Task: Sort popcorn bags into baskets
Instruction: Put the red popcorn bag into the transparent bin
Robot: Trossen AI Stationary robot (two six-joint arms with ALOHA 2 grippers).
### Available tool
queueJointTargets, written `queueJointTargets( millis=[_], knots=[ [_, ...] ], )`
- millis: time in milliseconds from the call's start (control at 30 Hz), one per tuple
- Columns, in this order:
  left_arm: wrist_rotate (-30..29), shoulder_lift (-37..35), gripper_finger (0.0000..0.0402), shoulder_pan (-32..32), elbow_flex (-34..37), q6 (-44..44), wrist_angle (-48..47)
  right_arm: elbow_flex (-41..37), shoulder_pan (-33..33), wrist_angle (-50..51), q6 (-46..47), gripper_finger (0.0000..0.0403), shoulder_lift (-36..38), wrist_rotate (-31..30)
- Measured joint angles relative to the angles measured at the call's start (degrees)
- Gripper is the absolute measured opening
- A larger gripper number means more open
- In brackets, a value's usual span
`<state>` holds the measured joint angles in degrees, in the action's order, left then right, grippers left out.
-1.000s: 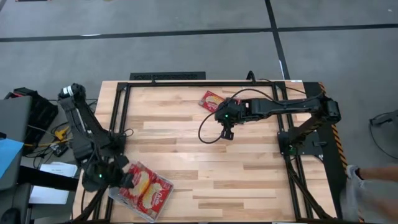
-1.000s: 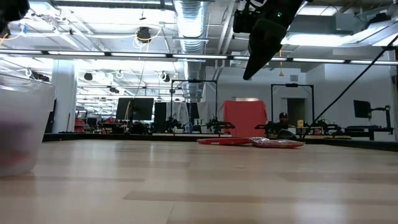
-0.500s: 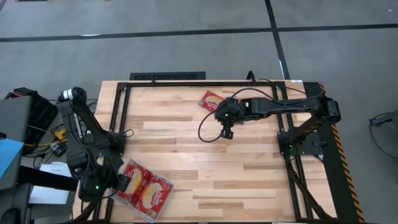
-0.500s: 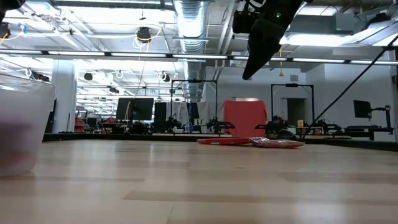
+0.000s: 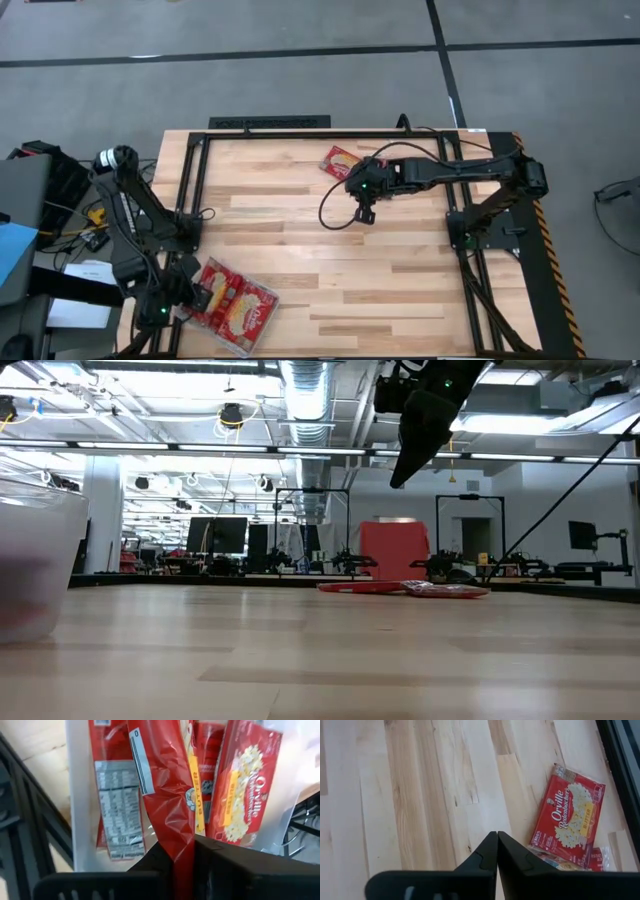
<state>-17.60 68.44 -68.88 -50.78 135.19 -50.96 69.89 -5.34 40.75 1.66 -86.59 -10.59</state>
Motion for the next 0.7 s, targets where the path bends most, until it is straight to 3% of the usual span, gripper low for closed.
queueJointTargets(
  millis=[133, 467, 700],
  knots=[
    [-1.14, 0.07, 0.0052, 0.8, 0.01, -1.05, 0.05, 0.0, -0.05, 0.0, -0.01, 0.0038, 0.0, 0.0],
    [0.78, -0.71, 0.0184, 0.92, 0.02, -1.63, 0.24, 0.0, -0.05, -0.01, -0.14, 0.002, 0.0, 0.02],
    [1.9, -7.66, 0.0213, 2.15, 0.04, -0.95, -3.13, 0.0, -0.97, -0.04, 0.05, 0.0025, 0.0, 0.04]
  ],
)
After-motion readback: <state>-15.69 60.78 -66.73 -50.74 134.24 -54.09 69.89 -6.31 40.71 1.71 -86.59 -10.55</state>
